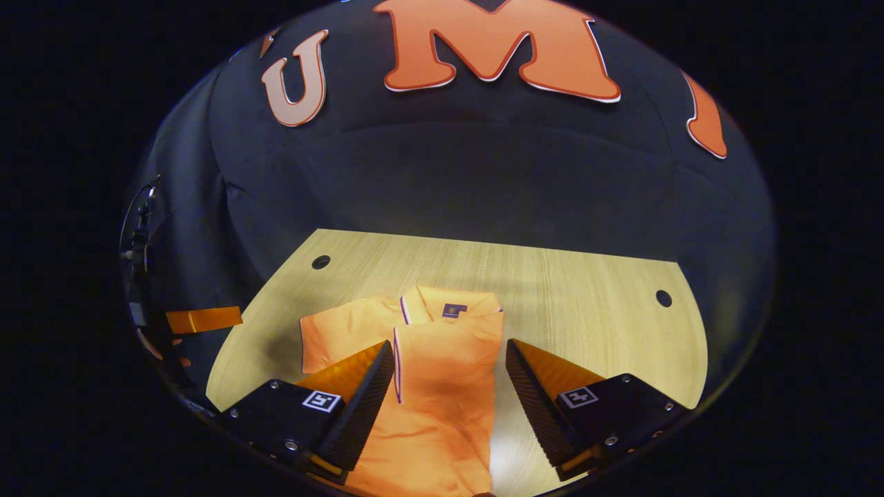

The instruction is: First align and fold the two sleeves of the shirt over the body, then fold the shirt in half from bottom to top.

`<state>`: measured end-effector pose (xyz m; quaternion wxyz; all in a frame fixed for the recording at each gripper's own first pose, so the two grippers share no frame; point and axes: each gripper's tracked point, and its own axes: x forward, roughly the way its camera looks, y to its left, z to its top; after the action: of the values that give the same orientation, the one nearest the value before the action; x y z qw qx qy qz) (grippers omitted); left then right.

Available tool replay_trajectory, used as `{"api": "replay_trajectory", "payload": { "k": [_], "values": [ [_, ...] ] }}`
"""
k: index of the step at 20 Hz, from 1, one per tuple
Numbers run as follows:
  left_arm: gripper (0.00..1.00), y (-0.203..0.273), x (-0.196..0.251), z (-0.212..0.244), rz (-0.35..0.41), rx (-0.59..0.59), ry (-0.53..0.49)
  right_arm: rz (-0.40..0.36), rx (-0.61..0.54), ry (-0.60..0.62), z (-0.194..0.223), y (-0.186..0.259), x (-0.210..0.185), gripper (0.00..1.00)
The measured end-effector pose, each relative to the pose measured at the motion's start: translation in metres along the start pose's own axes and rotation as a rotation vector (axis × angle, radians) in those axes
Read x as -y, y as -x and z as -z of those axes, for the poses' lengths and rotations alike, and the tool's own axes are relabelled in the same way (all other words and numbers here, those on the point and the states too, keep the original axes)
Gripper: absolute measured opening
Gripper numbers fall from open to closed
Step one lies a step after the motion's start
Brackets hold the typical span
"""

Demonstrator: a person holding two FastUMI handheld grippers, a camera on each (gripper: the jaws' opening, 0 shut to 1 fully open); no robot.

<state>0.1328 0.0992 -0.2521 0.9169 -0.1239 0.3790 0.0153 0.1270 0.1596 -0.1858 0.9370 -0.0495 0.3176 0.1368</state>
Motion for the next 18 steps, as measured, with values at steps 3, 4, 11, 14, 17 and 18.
{"api": "replay_trajectory", "payload": {
  "k": [3, 4, 11, 14, 17, 18],
  "values": [
    [0.99, -0.026, 0.002, 0.012, -0.022, -0.119, -0.02, -0.027, 0.01, -0.03, 0.0, 0.013, 0.011, 0.99],
    [0.99, -0.036, -0.001, 0.016, -0.038, -0.15, -0.028, -0.035, 0.012, -0.039, 0.0, 0.019, 0.016, 0.99],
    [0.99, -0.101, -0.008, 0.042, -0.131, -0.298, -0.045, -0.012, -0.008, -0.082, 0.017, 0.031, 0.065, 0.99],
    [0.99, -0.12, -0.012, 0.052, -0.189, -0.347, -0.063, -0.008, -0.021, -0.114, 0.028, 0.033, 0.078, 0.99],
    [0.98, -0.128, -0.018, 0.054, -0.23, -0.361, -0.071, -0.011, -0.035, -0.131, 0.038, 0.032, 0.089, 0.99],
    [0.99, -0.13, -0.02, 0.055, -0.242, -0.368, -0.077, -0.012, -0.038, -0.134, 0.04, 0.031, 0.092, 0.99]
  ]
}}
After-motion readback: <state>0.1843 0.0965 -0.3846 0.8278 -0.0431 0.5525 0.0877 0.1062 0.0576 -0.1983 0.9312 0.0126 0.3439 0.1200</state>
